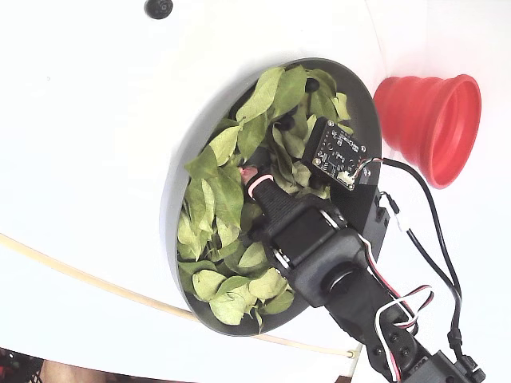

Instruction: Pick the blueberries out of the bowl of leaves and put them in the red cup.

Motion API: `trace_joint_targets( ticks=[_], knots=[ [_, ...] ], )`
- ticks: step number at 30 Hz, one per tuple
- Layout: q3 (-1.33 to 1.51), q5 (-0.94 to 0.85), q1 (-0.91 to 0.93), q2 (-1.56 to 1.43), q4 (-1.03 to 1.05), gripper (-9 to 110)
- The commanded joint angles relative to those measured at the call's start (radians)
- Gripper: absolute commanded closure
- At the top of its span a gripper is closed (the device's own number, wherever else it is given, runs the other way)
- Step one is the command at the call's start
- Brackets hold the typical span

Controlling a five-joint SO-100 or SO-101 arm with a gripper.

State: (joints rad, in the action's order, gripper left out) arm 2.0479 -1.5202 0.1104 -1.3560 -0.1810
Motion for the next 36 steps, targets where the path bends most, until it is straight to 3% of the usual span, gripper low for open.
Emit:
trace_joint_targets(
  ticks=[1, 36],
  knots=[
    [-0.002, 0.003, 0.0, -0.017, -0.005, 89],
    [-0.037, -0.043, 0.055, -0.212, 0.092, 89]
  ],
)
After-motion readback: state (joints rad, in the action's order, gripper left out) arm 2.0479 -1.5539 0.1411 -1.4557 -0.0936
